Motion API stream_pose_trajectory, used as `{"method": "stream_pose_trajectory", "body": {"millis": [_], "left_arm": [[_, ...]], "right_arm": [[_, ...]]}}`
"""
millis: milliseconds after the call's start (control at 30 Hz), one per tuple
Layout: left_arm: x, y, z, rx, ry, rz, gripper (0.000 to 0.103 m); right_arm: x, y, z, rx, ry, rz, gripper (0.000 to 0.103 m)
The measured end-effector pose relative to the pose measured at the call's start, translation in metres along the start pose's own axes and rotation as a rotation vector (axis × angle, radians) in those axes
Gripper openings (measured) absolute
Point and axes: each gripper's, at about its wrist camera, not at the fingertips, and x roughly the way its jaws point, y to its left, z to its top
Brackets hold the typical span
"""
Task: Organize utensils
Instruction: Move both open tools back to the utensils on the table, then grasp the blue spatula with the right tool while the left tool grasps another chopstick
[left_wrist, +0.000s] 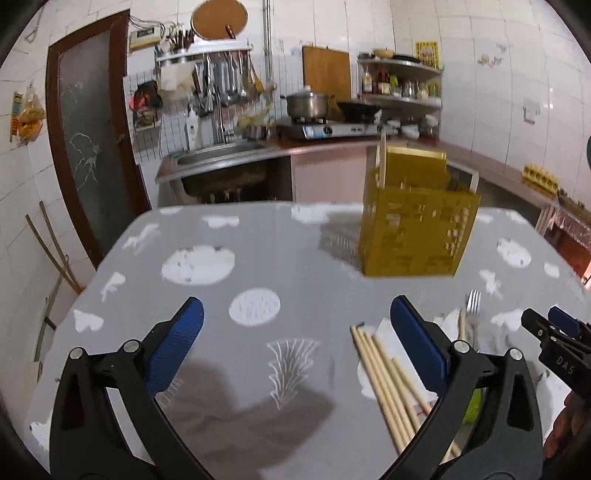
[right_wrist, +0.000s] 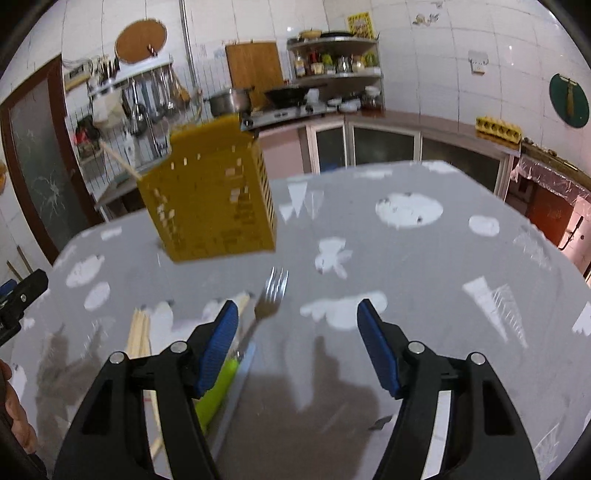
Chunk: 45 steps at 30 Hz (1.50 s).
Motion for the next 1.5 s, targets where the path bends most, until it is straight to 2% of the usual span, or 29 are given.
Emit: {"method": "stream_pose_trajectory", "body": {"millis": [233, 500, 533, 800, 1000, 1067, 1300, 1400, 1500], "left_arm": [[0.035, -0.005, -0.021, -0.007, 0.102, -0.011, 0.098], [0.052, -0.007, -0.032, -0.009, 0.136, -0.005, 0.098], [0.053, -0.007, -0.032, -0.011, 0.143, -0.006, 0.098], [0.061, -0.003, -0.035, -0.015, 0.168, 0.003, 0.098], [0.063, -0.007, -0.036, -0.009, 0.179, -0.007, 0.098], [0.064, -0.009, -0.037, -0.005, 0.184, -0.008, 0.098], [0.068, -0.019, -0.041, -0.002, 0.234, -0.035, 0.097], [0.072, -0.025, -0.044, 0.011, 0.257, -0.042, 0.092], [0.079, -0.028, -0.049, 0.013, 0.29, -0.046, 0.082]], "right_arm": [[0.031, 0.012, -0.021, -0.024, 0.122, 0.0, 0.052], [0.039, 0.025, -0.023, -0.036, 0.177, -0.005, 0.045], [0.041, 0.028, -0.024, -0.04, 0.189, -0.015, 0.04], [0.047, 0.033, -0.023, 0.008, 0.252, -0.017, 0.032], [0.051, 0.039, -0.024, -0.021, 0.247, -0.042, 0.026], [0.053, 0.038, -0.023, -0.019, 0.239, -0.038, 0.013], [0.052, 0.025, -0.018, -0.036, 0.25, 0.025, 0.007], [0.049, 0.021, -0.015, -0.082, 0.224, -0.02, 0.007], [0.049, 0.01, -0.012, -0.067, 0.227, -0.016, 0.007]]}}
